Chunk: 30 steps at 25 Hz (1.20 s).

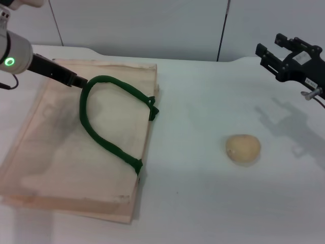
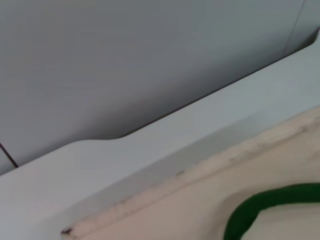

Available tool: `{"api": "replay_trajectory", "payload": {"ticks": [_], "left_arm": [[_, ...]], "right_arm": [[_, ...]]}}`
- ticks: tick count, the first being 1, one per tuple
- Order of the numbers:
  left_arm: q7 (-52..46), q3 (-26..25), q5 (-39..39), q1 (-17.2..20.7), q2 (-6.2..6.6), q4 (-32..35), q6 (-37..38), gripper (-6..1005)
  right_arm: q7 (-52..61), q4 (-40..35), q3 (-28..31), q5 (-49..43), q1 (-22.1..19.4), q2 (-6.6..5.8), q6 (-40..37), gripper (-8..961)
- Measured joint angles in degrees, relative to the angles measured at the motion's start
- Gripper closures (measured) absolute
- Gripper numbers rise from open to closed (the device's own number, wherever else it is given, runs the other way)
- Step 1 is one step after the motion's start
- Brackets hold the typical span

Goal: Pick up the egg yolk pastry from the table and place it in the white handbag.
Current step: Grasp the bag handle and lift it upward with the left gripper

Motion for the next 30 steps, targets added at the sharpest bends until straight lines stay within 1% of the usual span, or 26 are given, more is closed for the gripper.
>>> {"api": "replay_trajectory", "payload": {"ticks": [3,10,13,16,30], "left_arm": [[0.4,0.1,0.1,-0.4,-0.34,-1.0,1.5,509],[2.0,0.3,-0.2,-2.0,-0.54,-4.5,3.3,508],[2.0,1.1,-0.3,-2.4,-0.57,-5.6,4.2,508],[1.7,1.7,-0.3,-2.4,-0.58,-6.1,4.9,508],[1.9,1.8,0.1,-2.1,-0.52,-8.1,8.0,510]], "right_arm": [[0.0,0.1,0.1,0.0,-0.1,0.00,0.7,374],[0.2,0.7,-0.1,0.0,-0.2,0.00,0.8,373],[0.3,0.8,-0.2,0.0,-0.3,0.00,0.8,373],[0.3,0.8,-0.2,0.0,-0.3,0.00,0.8,373],[0.3,0.8,-0.1,0.0,-0.2,0.00,1.6,373]]}}
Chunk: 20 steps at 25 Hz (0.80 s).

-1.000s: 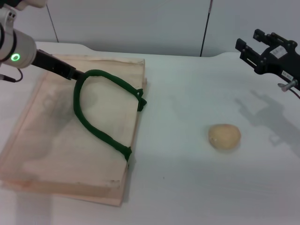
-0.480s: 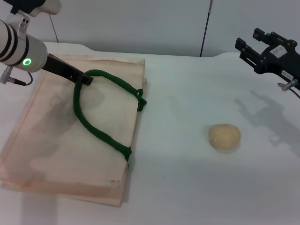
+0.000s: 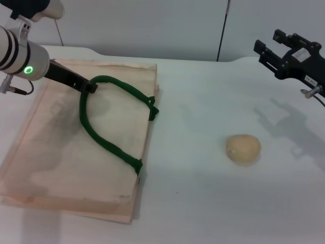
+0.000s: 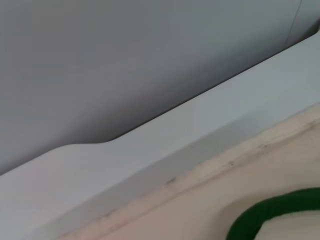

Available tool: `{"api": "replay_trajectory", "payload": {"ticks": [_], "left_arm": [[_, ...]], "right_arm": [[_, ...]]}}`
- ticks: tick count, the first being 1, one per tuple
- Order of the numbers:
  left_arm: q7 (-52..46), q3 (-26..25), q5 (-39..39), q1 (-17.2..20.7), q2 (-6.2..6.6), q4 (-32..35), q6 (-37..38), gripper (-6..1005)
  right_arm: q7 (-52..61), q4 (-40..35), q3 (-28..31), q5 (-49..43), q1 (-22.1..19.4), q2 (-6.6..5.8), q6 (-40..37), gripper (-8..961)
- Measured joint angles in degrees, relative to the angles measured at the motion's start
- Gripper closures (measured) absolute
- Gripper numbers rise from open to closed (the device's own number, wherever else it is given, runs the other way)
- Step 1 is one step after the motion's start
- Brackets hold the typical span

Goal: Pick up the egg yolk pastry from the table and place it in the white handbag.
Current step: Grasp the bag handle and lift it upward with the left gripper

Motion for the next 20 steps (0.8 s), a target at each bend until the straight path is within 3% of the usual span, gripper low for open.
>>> {"api": "replay_trajectory", "payload": {"ticks": [20], "left_arm": [[1.0,0.6,-0.6,-0.6,-0.04,-4.3,4.1,576]], "right_arm": [[0.1,0.7,-0.1,0.0,-0.6,0.00,0.9,372]]}}
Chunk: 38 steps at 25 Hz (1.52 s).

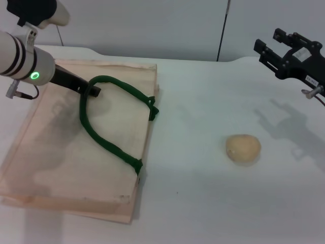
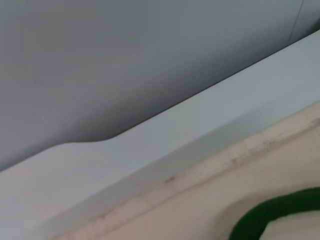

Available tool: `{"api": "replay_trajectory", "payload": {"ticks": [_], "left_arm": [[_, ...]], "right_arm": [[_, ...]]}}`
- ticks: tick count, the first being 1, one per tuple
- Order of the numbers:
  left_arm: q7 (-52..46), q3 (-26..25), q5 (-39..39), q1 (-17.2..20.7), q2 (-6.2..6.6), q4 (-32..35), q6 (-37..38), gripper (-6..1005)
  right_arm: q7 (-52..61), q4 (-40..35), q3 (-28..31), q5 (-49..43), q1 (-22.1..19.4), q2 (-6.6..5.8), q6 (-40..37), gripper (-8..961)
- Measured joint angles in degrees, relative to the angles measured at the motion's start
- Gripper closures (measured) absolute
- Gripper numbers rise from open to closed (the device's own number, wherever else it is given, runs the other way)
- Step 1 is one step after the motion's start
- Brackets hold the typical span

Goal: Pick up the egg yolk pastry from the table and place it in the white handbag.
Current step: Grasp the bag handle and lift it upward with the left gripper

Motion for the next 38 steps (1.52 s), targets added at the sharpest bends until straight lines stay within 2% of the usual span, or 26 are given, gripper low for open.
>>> {"api": "replay_trajectory", "payload": {"ticks": [13,20,28,33,38], "left_arm": [[0.9,0.3,0.2,-0.3,-0.02,-1.4,3.1,625],[2.1,2.7,0.0,0.0,-0.02,-2.4,6.3,692],[2.7,2.9,-0.3,0.2,-0.07,-3.0,9.3,769],[4.4,3.0,-1.5,0.3,-0.10,-3.8,11.0,868],[6.1,3.0,-3.2,0.3,-0.10,-4.3,11.6,874]], "right_arm": [[0.0,1.4,0.0,0.0,-0.8,0.09,0.0,371],[0.1,1.5,0.0,0.0,-0.8,0.09,0.0,371],[0.1,1.5,0.0,0.0,-0.9,0.09,0.6,371],[0.1,1.5,0.0,0.0,-0.9,0.09,0.7,370],[0.1,1.5,0.0,0.0,-1.0,0.09,0.7,370]]}}
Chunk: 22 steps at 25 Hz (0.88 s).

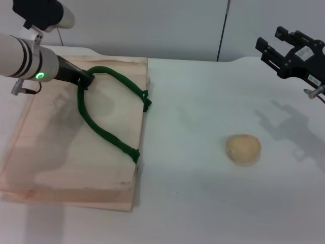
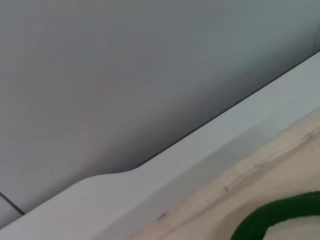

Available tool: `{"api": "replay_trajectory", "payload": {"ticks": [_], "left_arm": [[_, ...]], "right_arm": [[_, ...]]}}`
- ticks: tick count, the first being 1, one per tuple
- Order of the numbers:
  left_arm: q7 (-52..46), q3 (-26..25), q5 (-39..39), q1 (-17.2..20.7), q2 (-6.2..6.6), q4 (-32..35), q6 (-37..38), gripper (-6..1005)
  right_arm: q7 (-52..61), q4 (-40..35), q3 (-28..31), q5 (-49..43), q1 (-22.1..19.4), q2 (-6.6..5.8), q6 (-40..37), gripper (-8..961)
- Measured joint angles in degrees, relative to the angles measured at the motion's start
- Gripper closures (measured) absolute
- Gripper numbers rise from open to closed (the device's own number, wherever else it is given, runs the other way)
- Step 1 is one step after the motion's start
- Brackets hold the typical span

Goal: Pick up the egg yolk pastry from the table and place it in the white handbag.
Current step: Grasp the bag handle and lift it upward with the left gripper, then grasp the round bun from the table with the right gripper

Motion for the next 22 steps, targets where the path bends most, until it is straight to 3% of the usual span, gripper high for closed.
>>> {"api": "replay_trajectory", "payload": {"ticks": [8,16,22], "left_arm": [[2.5,0.0,-6.2,1.5,0.00,4.6,-4.7,877],[3.9,0.0,-17.9,7.5,0.00,22.3,-18.1,878],[-0.2,-0.1,-20.1,10.3,0.00,35.1,-25.8,878]], "right_arm": [[3.9,0.0,0.6,-5.4,-0.4,-0.08,-2.4,370],[6.7,1.0,2.8,-10.5,-2.2,-0.28,-3.6,370],[8.0,1.0,3.0,-14.1,-3.2,-0.39,-3.7,369]]}}
